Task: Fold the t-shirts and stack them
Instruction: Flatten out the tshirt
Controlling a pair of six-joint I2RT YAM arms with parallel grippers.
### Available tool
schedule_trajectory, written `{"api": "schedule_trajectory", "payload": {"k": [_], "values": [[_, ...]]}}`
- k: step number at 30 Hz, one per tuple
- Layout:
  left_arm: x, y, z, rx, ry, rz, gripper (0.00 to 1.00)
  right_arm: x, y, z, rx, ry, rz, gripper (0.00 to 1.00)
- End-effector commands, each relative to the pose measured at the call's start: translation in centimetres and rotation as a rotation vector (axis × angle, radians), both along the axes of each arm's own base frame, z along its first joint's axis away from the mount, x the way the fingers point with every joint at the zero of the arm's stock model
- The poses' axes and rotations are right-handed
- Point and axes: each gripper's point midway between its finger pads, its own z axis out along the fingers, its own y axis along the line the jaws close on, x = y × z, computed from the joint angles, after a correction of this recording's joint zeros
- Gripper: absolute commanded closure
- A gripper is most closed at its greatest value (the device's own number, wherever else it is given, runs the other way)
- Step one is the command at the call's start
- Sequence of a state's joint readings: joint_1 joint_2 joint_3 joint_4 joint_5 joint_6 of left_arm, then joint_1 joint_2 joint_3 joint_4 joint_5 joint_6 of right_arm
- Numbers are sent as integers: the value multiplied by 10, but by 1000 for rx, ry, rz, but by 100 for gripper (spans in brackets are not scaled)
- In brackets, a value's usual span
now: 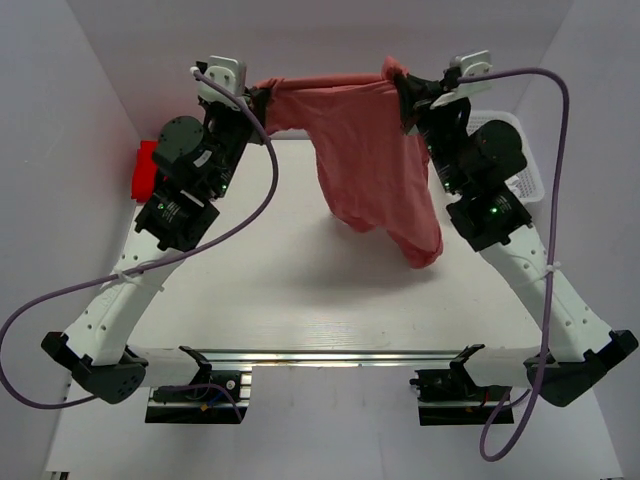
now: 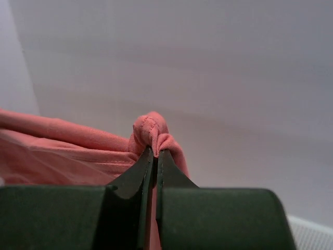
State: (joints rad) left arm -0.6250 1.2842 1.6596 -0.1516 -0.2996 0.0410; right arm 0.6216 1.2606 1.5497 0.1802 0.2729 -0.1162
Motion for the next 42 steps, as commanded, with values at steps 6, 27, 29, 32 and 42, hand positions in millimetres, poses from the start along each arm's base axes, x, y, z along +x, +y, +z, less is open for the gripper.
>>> {"api": "schedule_trajectory", "payload": {"k": [6, 27, 29, 32, 42], "values": [[-54, 52, 78, -19, -177, 49, 100, -78, -50, 118, 42, -289, 12, 100], [-156, 66, 143, -26, -385, -190, 100, -190, -53, 165, 27, -520, 305, 100], [-140, 63, 133, -22, -348, -162, 100, -175, -47, 152, 17, -490, 290, 100], [-109, 57, 112, -8, -286, -98, 100, -143, -36, 129, 2, -431, 254, 100], [6, 59, -27, 70, -23, 266, 100, -11, 0, 16, -5, -164, 61, 100]]}}
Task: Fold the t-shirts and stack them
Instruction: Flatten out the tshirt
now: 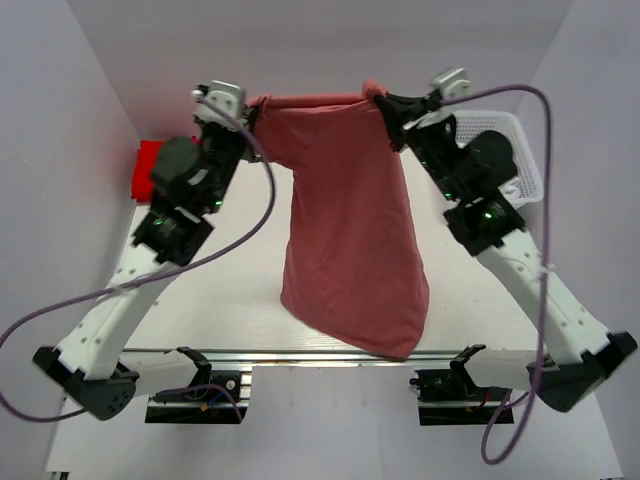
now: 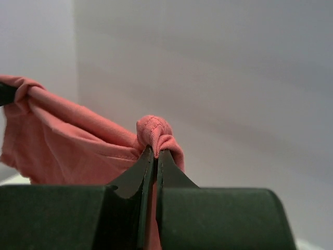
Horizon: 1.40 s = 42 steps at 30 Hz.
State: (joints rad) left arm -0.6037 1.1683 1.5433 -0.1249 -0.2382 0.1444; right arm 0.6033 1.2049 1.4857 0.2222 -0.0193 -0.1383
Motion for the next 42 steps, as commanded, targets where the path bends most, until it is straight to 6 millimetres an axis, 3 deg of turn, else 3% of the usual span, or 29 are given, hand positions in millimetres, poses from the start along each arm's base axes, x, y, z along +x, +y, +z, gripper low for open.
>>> {"api": "schedule_trajectory", "payload": {"k": [1, 3, 5, 7, 8, 9, 10, 12, 13, 15, 16, 17, 20, 22, 23, 25, 26, 27, 28, 29, 30, 31, 32, 33, 34, 39, 40, 41, 42], "values": [[41, 38, -36, -22, 36, 305, 100, 41, -24, -6, 98, -11, -207, 100], [59, 43, -64, 3, 81, 387, 100, 74, -18, -45, 76, 57, -266, 100], [85, 31, -101, 55, 145, 419, 100, 87, -15, -55, 80, 88, -283, 100], [103, 27, -123, 92, 186, 440, 100, 117, -5, -91, 43, 160, -307, 100], [120, 23, -153, 125, 239, 460, 100, 130, -2, -99, 36, 179, -322, 100], [130, 23, -157, 131, 248, 471, 100, 140, -4, -106, 40, 200, -335, 100], [137, 19, -169, 124, 270, 477, 100, 161, 5, -136, 2, 253, -346, 100], [163, 20, -204, 153, 333, 507, 100, 178, 2, -146, 11, 275, -364, 100], [172, 18, -218, 147, 360, 504, 100, 197, 11, -182, -33, 324, -363, 100], [190, 19, -237, 150, 412, 498, 100, 214, 6, -192, -23, 349, -376, 100], [202, 16, -266, 163, 461, 495, 100, 225, 11, -217, -53, 391, -373, 100], [211, 15, -271, 154, 473, 494, 100, 237, 10, -241, -64, 433, -380, 100], [239, 8, -310, 146, 541, 469, 100, 262, 14, -272, -83, 480, -375, 100], [257, 14, -319, 122, 558, 459, 100, 276, 16, -295, -101, 508, -384, 100], [265, 8, -345, 131, 594, 450, 100, 289, 14, -321, -120, 542, -401, 100], [281, 10, -350, 109, 603, 427, 100, 303, 14, -312, -98, 525, -406, 100], [287, 5, -370, 123, 628, 411, 100, 311, 11, -359, -146, 608, -426, 100], [295, 3, -368, 100, 620, 386, 100, 320, 13, -344, -127, 583, -428, 100], [300, 4, -372, 100, 630, 374, 100, 322, 11, -352, -119, 615, -429, 100], [303, 0, -379, 92, 645, 360, 99, 327, 12, -380, -142, 660, -428, 100], [306, 4, -383, 94, 657, 358, 91, 329, 13, -384, -137, 671, -426, 91], [313, 3, -384, 80, 660, 339, 77, 332, 13, -381, -136, 670, -416, 73], [314, 1, -379, 77, 657, 328, 53, 332, 14, -382, -148, 671, -397, 31], [313, -2, -384, 86, 677, 311, 1, 331, 17, -375, -153, 672, -377, 17], [313, -2, -382, 87, 679, 311, 0, 330, 17, -371, -168, 665, -371, 10], [287, 6, -331, 63, 644, 279, 0, 303, 10, -331, -174, 695, -366, 10], [279, 6, -326, 66, 651, 267, 0, 296, 7, -313, -148, 691, -366, 10], [270, 7, -322, 68, 657, 257, 0, 283, 2, -316, -160, 721, -368, 10], [256, 8, -335, 72, 704, 243, 0, 278, 0, -314, -145, 733, -373, 10]]}}
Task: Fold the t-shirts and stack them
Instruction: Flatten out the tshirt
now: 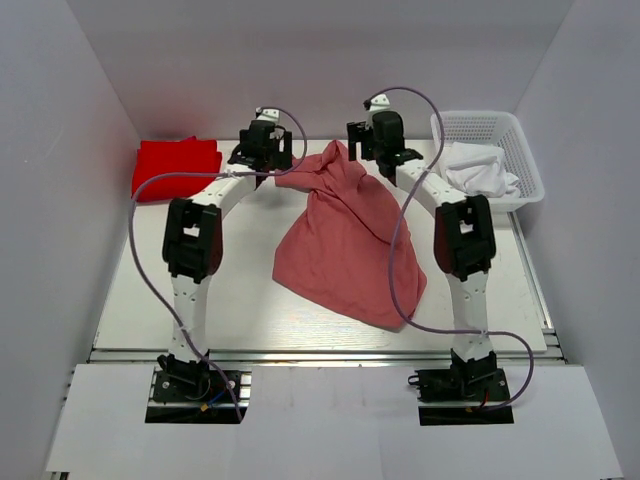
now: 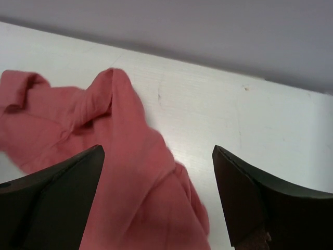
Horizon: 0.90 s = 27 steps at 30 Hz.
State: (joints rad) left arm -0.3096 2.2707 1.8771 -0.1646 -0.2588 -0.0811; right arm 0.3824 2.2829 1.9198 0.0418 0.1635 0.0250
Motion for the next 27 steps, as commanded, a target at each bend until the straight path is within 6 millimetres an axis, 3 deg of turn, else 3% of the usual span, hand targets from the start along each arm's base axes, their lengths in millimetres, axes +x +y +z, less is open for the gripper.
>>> {"api": "schedule_trajectory", "payload": {"k": [1, 2, 3, 4, 5, 6, 7, 9, 10, 11, 12, 13, 14, 16, 17, 19, 20, 21, 22, 24, 25, 27], "values": [[-42, -13, 79, -87, -58, -73, 0, -40, -11, 85, 62, -46, -20, 10], [-59, -16, 96, -103, -63, -91, 0, -50, -17, 85, 69, -26, -27, 10], [-78, -16, 73, -102, -2, -118, 0, -57, -19, 85, 76, -14, -40, 10], [-91, -21, 69, -125, 19, -134, 0, -73, -28, 86, 67, 19, -54, 10], [-107, -26, 81, -164, 15, -178, 0, -79, -32, 83, 78, 38, -70, 10], [-129, -25, 52, -174, 91, -194, 0, -92, -36, 59, 60, 100, -79, 10], [-143, -31, 45, -220, 126, -218, 0, -107, -43, 66, 91, 133, -125, 10], [-176, -29, 21, -234, 202, -220, 0, -139, -56, 25, 69, 278, -169, 10], [-187, -25, 11, -238, 234, -208, 0, -149, -59, 38, 101, 272, -182, 10], [-208, -16, -14, -226, 309, -175, 0, -158, -58, 34, 138, 296, -199, 10], [-218, -13, -16, -235, 326, -162, 0, -181, -66, 8, 121, 362, -206, 10], [-226, -9, -24, -242, 346, -139, 0, -190, -68, 3, 132, 384, -222, 10], [-246, -6, -45, -230, 407, -131, 0, -204, -77, 6, 143, 379, -253, 10], [-262, -2, -53, -229, 431, -134, 2, -224, -86, -9, 137, 422, -287, 10], [-275, 1, -65, -228, 462, -138, 6, -239, -93, -2, 148, 410, -292, 10], [-287, 0, -72, -228, 480, -151, 10, -265, -102, -33, 124, 491, -317, 10], [-293, 1, -74, -235, 480, -160, 12, -274, -104, -21, 148, 470, -312, 10], [-295, 0, -77, -242, 482, -168, 15, -282, -105, -25, 159, 484, -314, 10], [-302, -6, -78, -256, 487, -196, 15, -301, -109, -46, 141, 541, -309, 10], [-302, -14, -75, -270, 456, -242, 18, -317, -114, -38, 157, 536, -304, 10], [-304, -19, -76, -276, 455, -262, 19, -338, -118, -52, 144, 591, -297, 10], [-306, -27, -74, -288, 453, -291, 24, -362, -120, -59, 157, 641, -283, 10]]}}
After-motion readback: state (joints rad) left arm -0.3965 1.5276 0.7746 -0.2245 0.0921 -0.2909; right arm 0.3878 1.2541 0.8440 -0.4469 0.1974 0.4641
